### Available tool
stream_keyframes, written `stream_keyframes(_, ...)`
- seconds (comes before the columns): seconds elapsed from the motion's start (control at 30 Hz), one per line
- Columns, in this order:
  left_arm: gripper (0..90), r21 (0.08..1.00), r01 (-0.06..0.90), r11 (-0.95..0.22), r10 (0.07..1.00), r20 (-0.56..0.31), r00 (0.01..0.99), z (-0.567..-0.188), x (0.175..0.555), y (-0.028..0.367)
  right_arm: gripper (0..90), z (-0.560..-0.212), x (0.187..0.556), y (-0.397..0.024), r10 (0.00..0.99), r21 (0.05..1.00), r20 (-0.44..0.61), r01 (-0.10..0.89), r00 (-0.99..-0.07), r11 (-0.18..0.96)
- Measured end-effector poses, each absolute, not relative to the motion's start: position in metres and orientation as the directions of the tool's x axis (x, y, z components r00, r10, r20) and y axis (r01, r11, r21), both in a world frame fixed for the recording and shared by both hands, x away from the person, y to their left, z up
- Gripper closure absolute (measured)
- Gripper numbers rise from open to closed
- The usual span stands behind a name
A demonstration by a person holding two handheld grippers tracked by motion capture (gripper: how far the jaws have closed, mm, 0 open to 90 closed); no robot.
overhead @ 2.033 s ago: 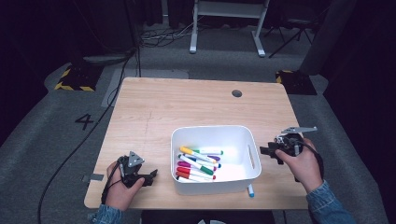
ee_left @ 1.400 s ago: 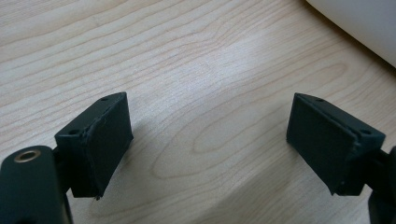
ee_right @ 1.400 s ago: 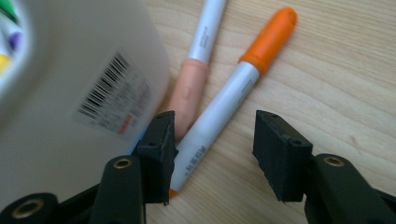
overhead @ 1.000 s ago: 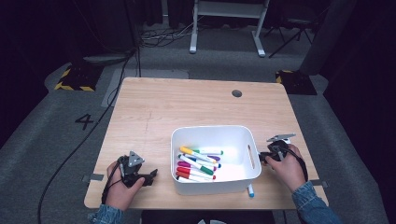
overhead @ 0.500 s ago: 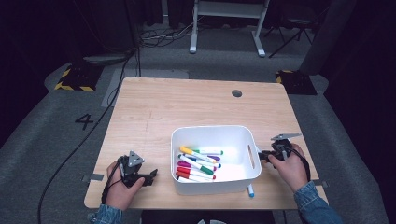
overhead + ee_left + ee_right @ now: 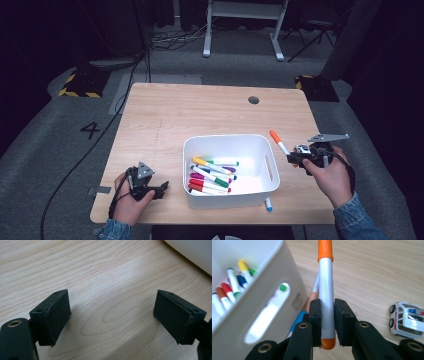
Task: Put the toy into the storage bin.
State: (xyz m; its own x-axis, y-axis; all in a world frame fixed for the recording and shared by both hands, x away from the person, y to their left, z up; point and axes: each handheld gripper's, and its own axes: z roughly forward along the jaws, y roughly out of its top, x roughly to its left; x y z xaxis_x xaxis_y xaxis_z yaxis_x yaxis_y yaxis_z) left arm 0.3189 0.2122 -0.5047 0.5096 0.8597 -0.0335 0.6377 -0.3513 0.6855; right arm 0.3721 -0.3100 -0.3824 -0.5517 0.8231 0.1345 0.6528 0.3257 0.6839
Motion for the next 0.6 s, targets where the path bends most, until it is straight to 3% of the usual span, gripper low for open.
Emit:
stream_keyframes(0.3, 14.4, 0.686, 0.637, -0.352, 0.860, -0.032, 0.509, -0.505, 0.319, 0.212, 76.7, -0.347, 0.356, -0.295, 0.790, 0.708, 0.119, 0.610, -0.601, 0.357)
stream_keyframes(0.6, 14.6, 0.687, 0.638, -0.348, 0.861, -0.036, 0.508, -0.505, 0.318, 0.212, 76.7, -0.330, 0.352, -0.258, 0.696, 0.690, 0.156, 0.582, -0.701, 0.431)
